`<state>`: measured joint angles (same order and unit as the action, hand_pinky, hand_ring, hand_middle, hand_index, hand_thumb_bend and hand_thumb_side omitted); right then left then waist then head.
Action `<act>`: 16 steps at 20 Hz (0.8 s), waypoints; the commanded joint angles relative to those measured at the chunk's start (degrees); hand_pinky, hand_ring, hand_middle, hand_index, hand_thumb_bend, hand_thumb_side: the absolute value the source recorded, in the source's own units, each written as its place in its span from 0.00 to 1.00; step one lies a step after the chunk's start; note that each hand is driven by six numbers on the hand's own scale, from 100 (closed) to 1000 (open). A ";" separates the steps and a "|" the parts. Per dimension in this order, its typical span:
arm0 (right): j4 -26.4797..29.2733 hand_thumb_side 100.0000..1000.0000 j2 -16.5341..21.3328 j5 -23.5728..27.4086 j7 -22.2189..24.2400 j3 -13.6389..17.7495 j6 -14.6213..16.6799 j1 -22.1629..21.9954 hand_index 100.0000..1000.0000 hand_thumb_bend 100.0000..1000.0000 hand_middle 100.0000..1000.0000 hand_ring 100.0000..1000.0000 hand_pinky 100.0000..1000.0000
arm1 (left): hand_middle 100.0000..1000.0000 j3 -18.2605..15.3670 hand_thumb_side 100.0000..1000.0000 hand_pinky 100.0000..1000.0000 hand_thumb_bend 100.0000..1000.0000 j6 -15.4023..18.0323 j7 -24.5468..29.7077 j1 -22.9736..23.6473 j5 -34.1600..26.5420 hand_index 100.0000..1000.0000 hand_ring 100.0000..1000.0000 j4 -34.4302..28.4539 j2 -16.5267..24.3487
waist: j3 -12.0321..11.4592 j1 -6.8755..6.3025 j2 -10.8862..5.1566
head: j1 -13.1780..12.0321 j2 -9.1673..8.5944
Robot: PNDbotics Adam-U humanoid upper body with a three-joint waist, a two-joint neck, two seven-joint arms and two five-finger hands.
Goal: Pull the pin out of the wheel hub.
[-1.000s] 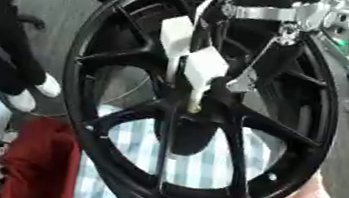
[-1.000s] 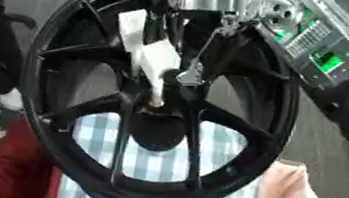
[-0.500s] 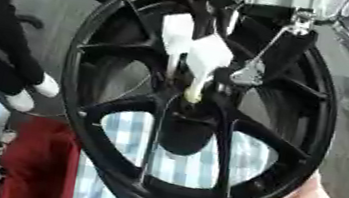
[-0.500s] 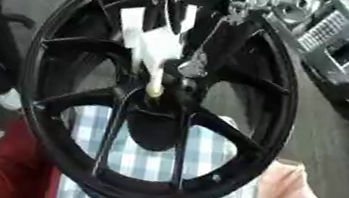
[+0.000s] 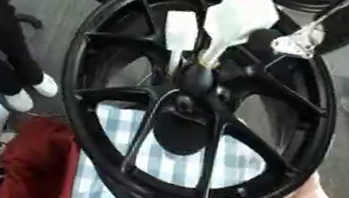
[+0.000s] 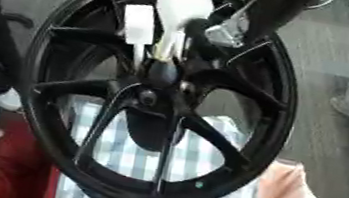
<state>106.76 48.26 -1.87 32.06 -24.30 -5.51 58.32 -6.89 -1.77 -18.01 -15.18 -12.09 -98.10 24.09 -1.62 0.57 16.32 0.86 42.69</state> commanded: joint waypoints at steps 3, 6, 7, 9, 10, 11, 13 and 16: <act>4.31 0.00 9.89 4.63 -6.86 10.43 -1.54 -7.43 0.45 0.12 0.28 0.50 0.62 | 0.68 -0.86 0.57 0.70 0.20 0.15 -0.36 -0.54 -0.09 0.68 0.80 -0.74 1.32 | 0.32 -0.10 -0.64 | -0.48 -1.04; 3.97 0.00 14.01 6.47 -13.12 18.92 -2.02 -16.95 0.45 0.10 0.28 0.49 0.62 | 0.68 -1.18 0.57 0.70 0.20 0.24 -0.66 -0.71 -0.09 0.68 0.80 -0.88 1.31 | 0.65 -0.27 -0.26 | -0.56 -1.71; 3.15 0.00 14.82 6.55 -15.21 21.77 -2.06 -19.95 0.45 0.10 0.28 0.49 0.62 | 0.68 -1.31 0.57 0.70 0.20 0.28 -0.80 -0.73 -0.08 0.68 0.80 -0.93 1.33 | 0.81 -0.33 -0.15 | -0.59 -1.85; 0.43 0.00 15.65 5.41 -19.02 27.11 -1.83 -25.35 0.45 0.11 0.28 0.49 0.62 | 0.68 -1.54 0.57 0.71 0.20 0.33 -1.06 -0.69 -0.05 0.68 0.80 -1.00 1.40 | 1.20 -0.44 0.03 | -0.60 -2.05; -1.27 0.00 15.70 4.22 -20.61 29.53 -1.59 -27.54 0.46 0.14 0.29 0.50 0.62 | 0.68 -1.65 0.57 0.71 0.20 0.35 -1.17 -0.64 -0.02 0.68 0.80 -1.02 1.44 | 1.41 -0.49 0.10 | -0.62 -2.11; -3.04 0.00 15.53 2.38 -21.82 31.74 -1.23 -29.37 0.46 0.16 0.29 0.50 0.62 | 0.68 -1.74 0.57 0.71 0.20 0.36 -1.29 -0.58 -0.01 0.68 0.80 -1.03 1.48 | 1.61 -0.53 0.15 | -0.65 -2.14; -6.53 0.00 14.78 -2.44 -23.17 35.44 -0.22 -32.11 0.46 0.19 0.29 0.50 0.63 | 0.68 -1.89 0.57 0.71 0.20 0.40 -1.46 -0.49 0.01 0.68 0.80 -1.04 1.55 | 1.93 -0.61 0.22 | -0.81 -2.25; -12.25 0.00 13.04 -8.94 -24.15 39.88 0.33 -34.90 0.52 0.24 0.36 0.54 0.65 | 0.68 -2.12 0.57 0.71 0.20 0.43 -1.68 -0.36 0.02 0.68 0.80 -1.04 1.61 | 2.35 -0.76 0.29 | -1.28 -2.38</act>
<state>96.41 60.15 -8.24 8.68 12.67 -5.47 23.10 -8.31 -1.42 -19.40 -15.19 -12.07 -98.16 24.13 0.68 -0.23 17.37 -0.12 41.09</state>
